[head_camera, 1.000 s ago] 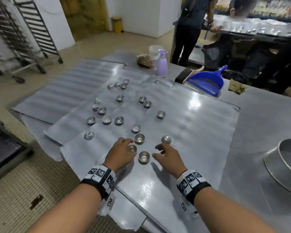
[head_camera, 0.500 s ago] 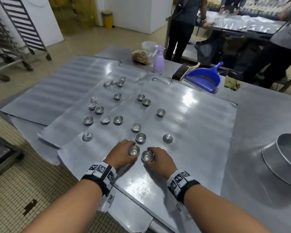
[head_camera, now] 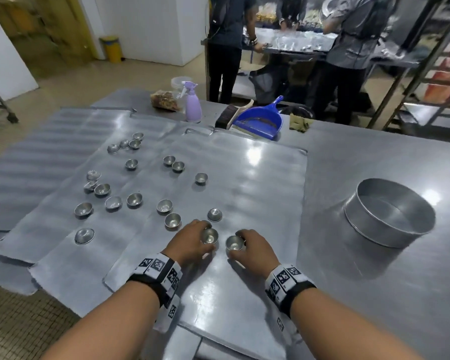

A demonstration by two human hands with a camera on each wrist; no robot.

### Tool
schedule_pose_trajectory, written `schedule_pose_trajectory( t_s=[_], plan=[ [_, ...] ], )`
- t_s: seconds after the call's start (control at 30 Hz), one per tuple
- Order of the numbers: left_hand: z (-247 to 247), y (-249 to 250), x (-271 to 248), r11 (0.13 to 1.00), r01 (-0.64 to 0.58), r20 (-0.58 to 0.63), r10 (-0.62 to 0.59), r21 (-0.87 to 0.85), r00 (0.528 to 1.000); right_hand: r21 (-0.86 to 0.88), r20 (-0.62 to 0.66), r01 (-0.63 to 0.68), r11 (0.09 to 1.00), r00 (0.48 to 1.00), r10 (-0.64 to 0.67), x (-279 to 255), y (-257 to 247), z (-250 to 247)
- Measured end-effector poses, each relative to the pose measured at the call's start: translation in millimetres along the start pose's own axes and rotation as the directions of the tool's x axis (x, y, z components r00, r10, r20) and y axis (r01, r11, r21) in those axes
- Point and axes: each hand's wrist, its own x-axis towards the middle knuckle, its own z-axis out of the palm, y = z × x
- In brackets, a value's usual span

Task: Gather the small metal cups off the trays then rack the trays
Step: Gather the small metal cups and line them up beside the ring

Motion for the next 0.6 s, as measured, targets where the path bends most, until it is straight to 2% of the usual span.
schedule_pose_trajectory(
  t_s=[0.2,0.3,0.6],
  plan=[
    [49,85,34,0.987,-0.156,0.085,0.151,0.049,0.985,-0.003,-0.100,-0.118,0.993,0.988,0.117,-25,68,-68],
    [79,131,48,0.971,-0.230,0.129,0.221,0.063,0.967,0.067,-0.148,-0.187,0.980,0.970,0.195,-40,112,-102],
    [175,245,90,0.947,-0.316,0.278,0.290,0.054,0.916,0.149,-0.255,-0.313,0.938,0.904,0.343,-81,236,-174]
  ],
)
